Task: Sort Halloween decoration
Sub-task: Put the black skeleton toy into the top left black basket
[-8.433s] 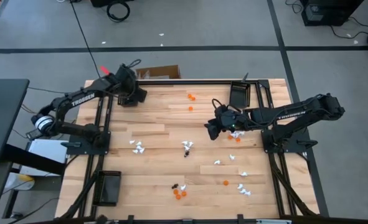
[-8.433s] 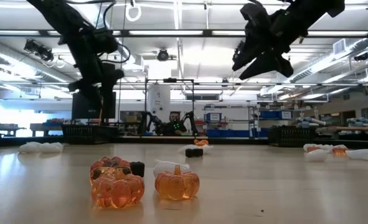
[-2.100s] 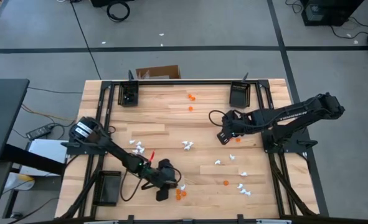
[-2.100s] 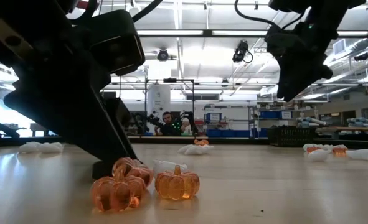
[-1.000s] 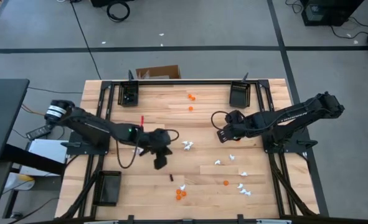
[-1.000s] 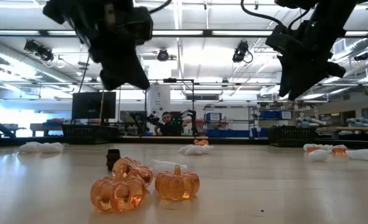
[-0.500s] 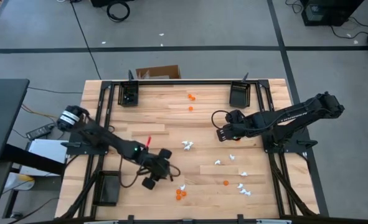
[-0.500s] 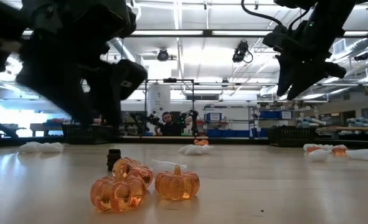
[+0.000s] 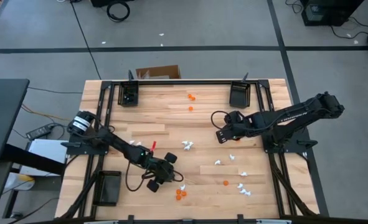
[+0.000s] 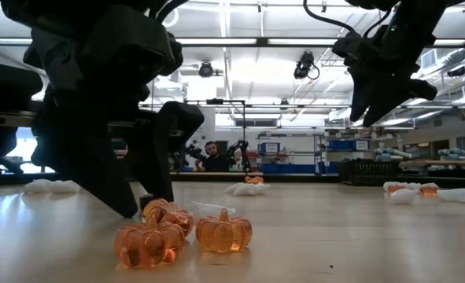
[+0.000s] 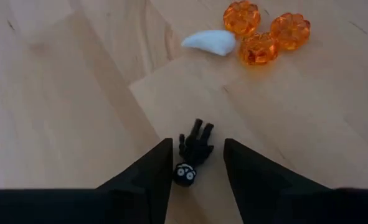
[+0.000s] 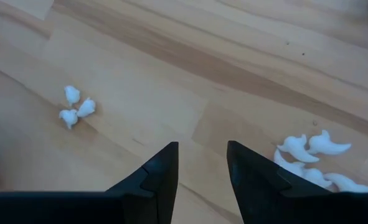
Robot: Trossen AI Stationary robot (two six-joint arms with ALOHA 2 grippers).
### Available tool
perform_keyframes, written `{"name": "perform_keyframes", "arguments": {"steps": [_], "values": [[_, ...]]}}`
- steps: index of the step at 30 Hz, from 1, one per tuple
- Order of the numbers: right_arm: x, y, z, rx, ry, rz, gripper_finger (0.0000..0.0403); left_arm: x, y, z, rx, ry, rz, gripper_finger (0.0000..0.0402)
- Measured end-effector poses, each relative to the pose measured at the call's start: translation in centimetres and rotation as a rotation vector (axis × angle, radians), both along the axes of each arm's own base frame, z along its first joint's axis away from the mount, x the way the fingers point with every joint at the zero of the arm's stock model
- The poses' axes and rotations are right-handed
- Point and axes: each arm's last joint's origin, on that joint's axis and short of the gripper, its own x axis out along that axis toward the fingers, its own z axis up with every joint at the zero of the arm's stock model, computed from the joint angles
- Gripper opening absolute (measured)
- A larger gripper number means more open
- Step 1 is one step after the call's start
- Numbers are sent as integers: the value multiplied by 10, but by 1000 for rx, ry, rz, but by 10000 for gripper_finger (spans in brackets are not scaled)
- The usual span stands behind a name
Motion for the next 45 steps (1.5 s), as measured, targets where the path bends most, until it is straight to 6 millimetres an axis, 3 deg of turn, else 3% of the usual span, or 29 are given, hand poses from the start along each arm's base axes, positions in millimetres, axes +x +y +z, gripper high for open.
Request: {"name": "perform_keyframes", "arguments": {"steps": [5,11,17,22,26,35,41,45], "values": [[1,0,0,3,-9,7,144,1,5,1,-52,33,72,119],[1,0,1,1,-12,6,144,0,19,11,-106,77,193,32],[2,0,1,-6,-32,-19,144,-9,50,33,-59,146,286,31],[3,-1,2,-21,-60,-74,144,-22,95,61,-22,172,409,64],[3,-2,2,-39,-84,-127,144,-37,142,79,112,172,565,64],[4,-4,4,-53,-144,-224,144,-96,248,100,145,292,1014,52],[4,-7,4,-46,-153,-256,144,-131,289,105,105,314,1249,51],[5,-10,4,-42,-158,-272,144,-146,302,106,63,314,1371,55]]}}
